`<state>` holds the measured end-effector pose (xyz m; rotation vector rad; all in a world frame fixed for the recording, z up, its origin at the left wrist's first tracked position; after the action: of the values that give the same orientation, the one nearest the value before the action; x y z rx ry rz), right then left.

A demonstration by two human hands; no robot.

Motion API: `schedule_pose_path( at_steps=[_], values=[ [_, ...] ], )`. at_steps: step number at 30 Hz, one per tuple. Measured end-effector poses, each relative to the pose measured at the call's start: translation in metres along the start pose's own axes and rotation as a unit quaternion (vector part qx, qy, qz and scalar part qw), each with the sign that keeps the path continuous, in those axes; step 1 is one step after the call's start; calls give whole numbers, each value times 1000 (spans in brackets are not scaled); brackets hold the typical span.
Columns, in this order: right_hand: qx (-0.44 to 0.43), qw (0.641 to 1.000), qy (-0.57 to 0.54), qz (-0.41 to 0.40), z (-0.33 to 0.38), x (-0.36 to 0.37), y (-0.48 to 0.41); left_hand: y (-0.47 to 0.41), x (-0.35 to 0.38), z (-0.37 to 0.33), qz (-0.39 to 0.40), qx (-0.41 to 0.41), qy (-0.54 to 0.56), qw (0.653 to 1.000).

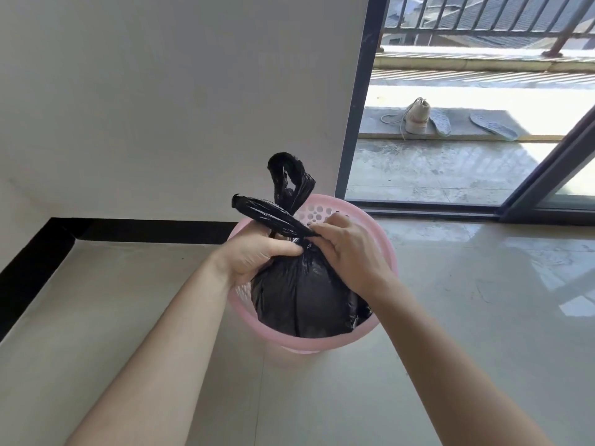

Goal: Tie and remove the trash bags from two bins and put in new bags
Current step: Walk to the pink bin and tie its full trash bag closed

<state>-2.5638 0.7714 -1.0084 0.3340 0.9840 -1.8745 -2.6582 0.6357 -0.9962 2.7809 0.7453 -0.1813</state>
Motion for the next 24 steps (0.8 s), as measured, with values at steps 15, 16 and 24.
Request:
schedule_pose_path(
  at_steps=[15,16,24],
  values=[
    [393,818,-415,-72,-11,-12,-19,-2,-1,-3,20,-12,19,1000],
    [412,825,-384,-53,-6,-13,-21,-1,2,-7,41,-15,-3,999],
    [414,636,-632,-156,11,-4,-37,7,19,-7,134,-44,-25,990]
  ],
)
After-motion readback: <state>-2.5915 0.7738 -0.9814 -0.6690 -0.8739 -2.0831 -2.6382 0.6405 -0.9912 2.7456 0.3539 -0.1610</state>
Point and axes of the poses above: each hand's wrist, its own y-axis away from the middle knuckle, its own x-axis out of the palm, z = x × y, the point moved 3 cm from there along -y, towards the middle knuckle, and after that the axes turned 15 degrees about -y, right-handed, at the moved point
